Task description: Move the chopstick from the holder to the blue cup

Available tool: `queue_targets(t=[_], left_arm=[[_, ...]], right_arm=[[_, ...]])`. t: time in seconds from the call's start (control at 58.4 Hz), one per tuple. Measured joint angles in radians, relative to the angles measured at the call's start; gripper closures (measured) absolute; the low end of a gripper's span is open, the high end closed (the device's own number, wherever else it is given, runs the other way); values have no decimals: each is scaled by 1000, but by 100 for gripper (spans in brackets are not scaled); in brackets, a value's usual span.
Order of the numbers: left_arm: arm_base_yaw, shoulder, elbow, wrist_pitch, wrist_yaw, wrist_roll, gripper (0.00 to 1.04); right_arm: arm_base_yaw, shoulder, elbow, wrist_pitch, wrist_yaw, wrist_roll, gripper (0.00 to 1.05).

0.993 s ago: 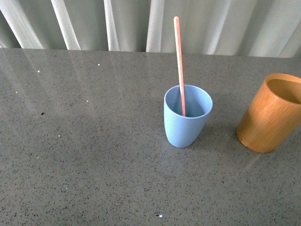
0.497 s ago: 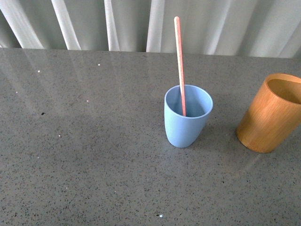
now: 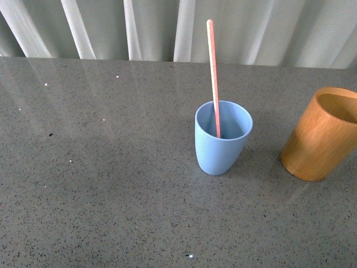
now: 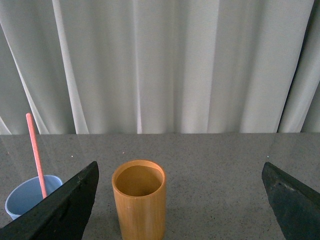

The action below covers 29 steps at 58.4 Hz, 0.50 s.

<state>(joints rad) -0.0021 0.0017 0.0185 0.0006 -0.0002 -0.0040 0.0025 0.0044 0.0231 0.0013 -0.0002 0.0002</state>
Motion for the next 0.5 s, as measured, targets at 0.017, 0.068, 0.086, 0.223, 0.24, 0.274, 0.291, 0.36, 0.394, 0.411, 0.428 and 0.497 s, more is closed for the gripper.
queue_targets(t=[0.017, 0.068, 0.086, 0.223, 0.24, 0.274, 0.291, 0.36, 0.394, 0.411, 0.428, 0.497], left_arm=[[0, 0, 0, 0, 0, 0, 7], [0, 0, 0, 0, 0, 0, 7], [0, 0, 0, 0, 0, 0, 7], [0, 0, 0, 0, 0, 0, 7], [0, 0, 0, 0, 0, 0, 7], [0, 0, 0, 0, 0, 0, 7], [0, 0, 0, 0, 0, 0, 7], [0, 0, 0, 0, 0, 0, 7], [0, 0, 0, 0, 0, 0, 7], [0, 0, 0, 0, 0, 0, 7], [0, 0, 0, 0, 0, 0, 7], [0, 0, 0, 0, 0, 0, 7]], right_arm=[[0, 0, 0, 0, 0, 0, 10], [0, 0, 0, 0, 0, 0, 10], [0, 0, 0, 0, 0, 0, 10], [0, 0, 0, 0, 0, 0, 10], [0, 0, 0, 0, 0, 0, 10], [0, 0, 0, 0, 0, 0, 10], [0, 0, 0, 0, 0, 0, 10], [0, 0, 0, 0, 0, 0, 10], [0, 0, 0, 0, 0, 0, 10], [0, 0, 0, 0, 0, 0, 10], [0, 0, 0, 0, 0, 0, 10], [0, 0, 0, 0, 0, 0, 10]])
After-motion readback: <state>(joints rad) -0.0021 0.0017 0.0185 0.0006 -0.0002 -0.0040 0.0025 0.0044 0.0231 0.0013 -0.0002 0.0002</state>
